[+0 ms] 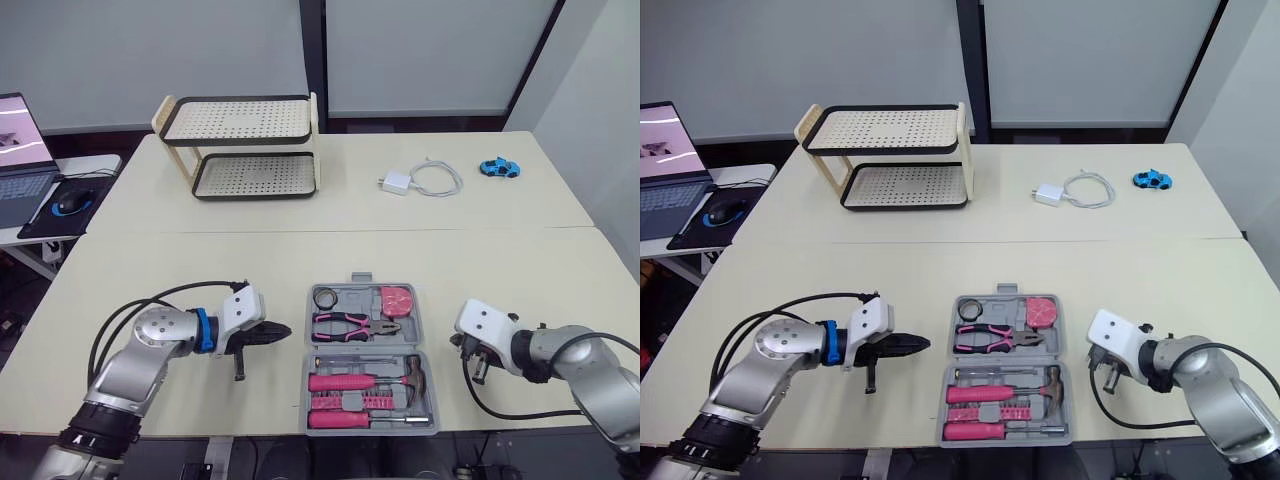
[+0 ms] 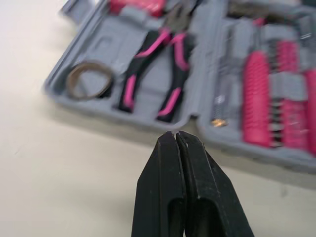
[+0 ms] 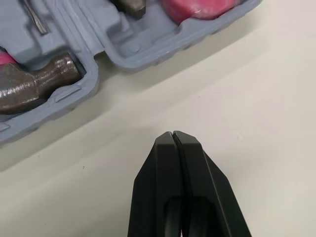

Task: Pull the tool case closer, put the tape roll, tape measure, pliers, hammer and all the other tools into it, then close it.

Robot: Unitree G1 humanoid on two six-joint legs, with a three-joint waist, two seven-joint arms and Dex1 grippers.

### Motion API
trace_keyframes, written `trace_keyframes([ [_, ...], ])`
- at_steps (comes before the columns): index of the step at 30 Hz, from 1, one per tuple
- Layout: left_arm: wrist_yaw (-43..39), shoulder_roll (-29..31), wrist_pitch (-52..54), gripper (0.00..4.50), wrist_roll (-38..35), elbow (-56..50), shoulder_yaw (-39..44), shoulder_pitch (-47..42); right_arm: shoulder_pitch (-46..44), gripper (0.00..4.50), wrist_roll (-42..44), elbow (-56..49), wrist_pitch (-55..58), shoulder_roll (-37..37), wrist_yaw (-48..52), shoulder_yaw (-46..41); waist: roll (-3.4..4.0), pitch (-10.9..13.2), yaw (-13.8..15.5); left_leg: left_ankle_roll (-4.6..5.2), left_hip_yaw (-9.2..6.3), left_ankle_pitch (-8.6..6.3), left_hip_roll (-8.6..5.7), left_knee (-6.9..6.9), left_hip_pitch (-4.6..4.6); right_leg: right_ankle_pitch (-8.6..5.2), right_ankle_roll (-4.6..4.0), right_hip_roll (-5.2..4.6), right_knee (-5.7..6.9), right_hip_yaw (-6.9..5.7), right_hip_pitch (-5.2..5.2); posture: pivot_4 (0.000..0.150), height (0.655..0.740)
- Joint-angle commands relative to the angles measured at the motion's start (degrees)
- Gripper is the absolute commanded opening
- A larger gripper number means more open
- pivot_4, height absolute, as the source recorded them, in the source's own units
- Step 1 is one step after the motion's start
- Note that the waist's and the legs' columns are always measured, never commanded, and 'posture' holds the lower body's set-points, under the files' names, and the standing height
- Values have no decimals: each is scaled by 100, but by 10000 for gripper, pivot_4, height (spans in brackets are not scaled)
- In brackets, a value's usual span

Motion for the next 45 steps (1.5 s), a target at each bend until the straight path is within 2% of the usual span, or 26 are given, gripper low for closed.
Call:
trace_keyframes([
  [1,-349,-76,-45,0,-145,-579,-391,-31,202,254,350,-338,-226,200,-112,-476,2,-1,1,0,1,0,0,-1,1,0,0,0,0,1,0,1500,7400],
  [10,31,-876,-861,0,771,148,-1309,-332,168,254,714,-306,66,373,-279,-572,-1,0,1,1,10,0,-2,4,4,0,0,10,4,-4,7,1500,7400],
  [23,-147,-914,-1447,0,986,549,-1566,-212,92,254,878,-256,160,315,-440,-532,-1,0,-5,1,10,0,1,4,3,0,0,7,3,-1,6,1500,7400],
  [34,-245,-1051,-1411,0,978,427,-1738,-234,44,254,888,-220,223,319,-496,-478,-1,0,-6,1,11,0,0,4,4,0,0,8,4,-3,6,1500,7400],
  [45,-28,-1216,-1768,0,1531,781,-2081,-367,74,254,880,-259,269,290,-498,-481,-1,0,-5,1,12,0,-4,5,4,0,0,8,4,-3,7,1500,7400],
])
